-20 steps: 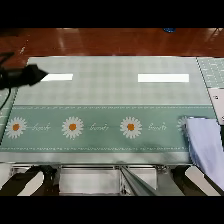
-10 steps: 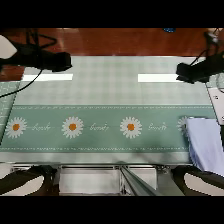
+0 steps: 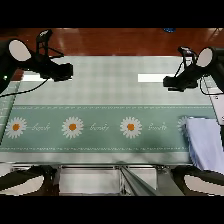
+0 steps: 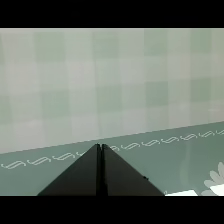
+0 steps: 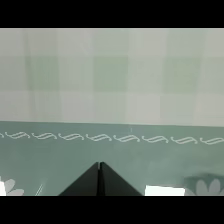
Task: Fold the shirts.
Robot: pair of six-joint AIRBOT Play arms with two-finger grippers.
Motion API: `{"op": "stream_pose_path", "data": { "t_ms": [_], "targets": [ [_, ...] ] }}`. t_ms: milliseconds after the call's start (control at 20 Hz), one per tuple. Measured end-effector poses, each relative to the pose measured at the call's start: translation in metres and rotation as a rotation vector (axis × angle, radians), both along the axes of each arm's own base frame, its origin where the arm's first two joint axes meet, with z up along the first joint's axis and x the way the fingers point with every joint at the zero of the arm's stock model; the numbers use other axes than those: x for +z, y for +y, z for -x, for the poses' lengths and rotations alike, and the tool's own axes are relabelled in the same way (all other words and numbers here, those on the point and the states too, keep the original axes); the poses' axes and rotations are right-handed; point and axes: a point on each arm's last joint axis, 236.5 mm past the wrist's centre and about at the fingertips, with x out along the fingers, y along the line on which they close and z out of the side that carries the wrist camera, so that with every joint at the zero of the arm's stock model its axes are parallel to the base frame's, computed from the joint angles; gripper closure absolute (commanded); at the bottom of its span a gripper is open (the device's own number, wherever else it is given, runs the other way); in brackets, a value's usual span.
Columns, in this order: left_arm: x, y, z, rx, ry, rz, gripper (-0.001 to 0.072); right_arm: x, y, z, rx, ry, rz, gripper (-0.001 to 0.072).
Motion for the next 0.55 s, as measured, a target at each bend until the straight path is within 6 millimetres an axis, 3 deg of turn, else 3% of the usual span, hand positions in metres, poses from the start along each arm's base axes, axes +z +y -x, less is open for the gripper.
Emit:
{"op": "stream_pose_path", "data": {
  "t_ms": [550],
  "targets": [
    [-0.0018,0.0014,0.0003,0.003,0.006,-0.006,0.0691,-0.0018,-0.0031,0.0030,0.005,0.015,0.019,0.0689]
  ]
}}
